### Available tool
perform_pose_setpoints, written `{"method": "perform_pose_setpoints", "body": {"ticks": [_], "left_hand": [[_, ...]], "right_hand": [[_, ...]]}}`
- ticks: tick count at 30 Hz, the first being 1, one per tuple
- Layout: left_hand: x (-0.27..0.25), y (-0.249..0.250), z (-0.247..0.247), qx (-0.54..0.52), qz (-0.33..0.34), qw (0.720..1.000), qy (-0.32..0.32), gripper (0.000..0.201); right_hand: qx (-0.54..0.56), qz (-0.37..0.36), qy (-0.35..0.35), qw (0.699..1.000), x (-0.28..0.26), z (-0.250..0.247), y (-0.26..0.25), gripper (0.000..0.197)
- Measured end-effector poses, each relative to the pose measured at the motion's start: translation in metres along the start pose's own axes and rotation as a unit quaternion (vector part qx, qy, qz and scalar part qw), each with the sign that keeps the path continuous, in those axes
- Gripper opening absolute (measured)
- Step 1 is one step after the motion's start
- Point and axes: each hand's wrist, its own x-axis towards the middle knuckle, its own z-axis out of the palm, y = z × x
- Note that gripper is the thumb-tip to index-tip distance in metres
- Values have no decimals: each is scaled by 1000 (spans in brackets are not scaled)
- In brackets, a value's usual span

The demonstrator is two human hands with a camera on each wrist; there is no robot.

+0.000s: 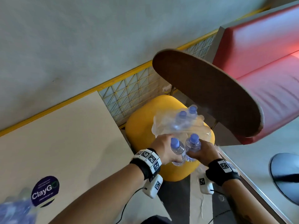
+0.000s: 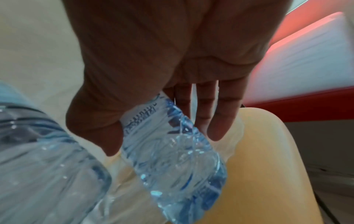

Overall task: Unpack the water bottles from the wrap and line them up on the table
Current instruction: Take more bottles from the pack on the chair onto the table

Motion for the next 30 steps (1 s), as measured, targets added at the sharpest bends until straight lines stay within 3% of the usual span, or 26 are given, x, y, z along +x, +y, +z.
{"method": "perform_pose_setpoints", "body": {"ticks": [5, 12, 17, 23, 30], "left_hand": [[-78, -54, -25, 33, -1, 997, 75, 52], [-207, -165, -82, 99, -142, 969, 178, 62], [-282, -237, -118, 129, -200, 943, 232, 51], [-341, -312, -152, 135, -274, 916, 261, 42], [-368, -365, -166, 114, -292, 917, 249, 35]], "right_hand": [[48, -53, -24, 997, -56, 26, -31, 25], [9, -204, -144, 968, -114, 115, -124, 28], [-29, -287, -188, 939, -149, 183, -208, 54], [-26, -332, -227, 915, -187, 275, -301, 56], [-63, -319, -247, 913, -229, 357, -368, 51]]}}
